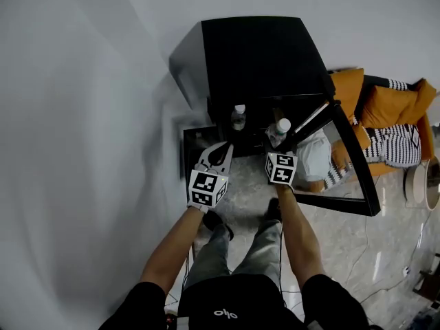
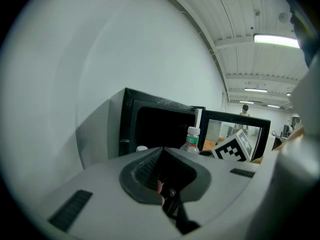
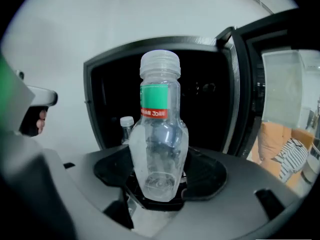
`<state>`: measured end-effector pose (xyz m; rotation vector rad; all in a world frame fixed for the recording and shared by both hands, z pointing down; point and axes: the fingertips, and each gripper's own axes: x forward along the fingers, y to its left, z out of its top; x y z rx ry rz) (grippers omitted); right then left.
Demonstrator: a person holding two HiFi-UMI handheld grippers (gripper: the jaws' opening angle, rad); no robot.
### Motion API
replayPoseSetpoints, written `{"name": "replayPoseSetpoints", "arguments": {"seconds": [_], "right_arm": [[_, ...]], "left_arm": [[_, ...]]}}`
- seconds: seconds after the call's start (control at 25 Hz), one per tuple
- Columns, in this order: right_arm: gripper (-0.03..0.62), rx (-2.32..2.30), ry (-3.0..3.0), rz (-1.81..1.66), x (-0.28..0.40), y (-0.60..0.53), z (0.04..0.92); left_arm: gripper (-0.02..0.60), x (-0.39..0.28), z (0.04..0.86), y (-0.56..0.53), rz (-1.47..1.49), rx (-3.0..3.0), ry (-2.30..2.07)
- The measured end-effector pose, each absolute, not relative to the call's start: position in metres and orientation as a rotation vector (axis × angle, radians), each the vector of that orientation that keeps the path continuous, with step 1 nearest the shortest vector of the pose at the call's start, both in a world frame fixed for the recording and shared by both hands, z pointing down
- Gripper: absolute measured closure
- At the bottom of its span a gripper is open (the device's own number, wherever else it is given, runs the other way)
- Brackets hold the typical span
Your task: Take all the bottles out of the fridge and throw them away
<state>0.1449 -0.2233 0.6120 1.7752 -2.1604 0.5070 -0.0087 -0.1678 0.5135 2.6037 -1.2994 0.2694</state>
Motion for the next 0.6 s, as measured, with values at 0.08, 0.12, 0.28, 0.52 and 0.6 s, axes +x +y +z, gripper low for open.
{"name": "replayPoseSetpoints", "arguments": {"seconds": [0.08,0.12,0.28,0.52,0.6], "right_arm": [[0.290,1.767,-2.174,0.511,0.150,-0.210,0.593],[0.290,1.761,-2.182,0.506,0.153,-0.205,0.582],[0.290,1.723,-2.208,0.461,0.167,-0.191,0.536],[0.290,1.710,-2.253,0.425,0.187,-0.182,0.467],[0.290,1.702,-2.262,0.411,0.194,-0.178,0.451]], "left_arm": [[0.583,-0.002,0.494,-0.162,0.255,2.619,-1.289],[0.583,0.002,0.483,-0.160,0.244,2.626,-1.283],[0.583,0.018,0.449,-0.148,0.186,2.647,-1.258],[0.583,0.037,0.411,-0.134,0.166,2.673,-1.260],[0.583,0.043,0.404,-0.130,0.167,2.678,-1.263]]}}
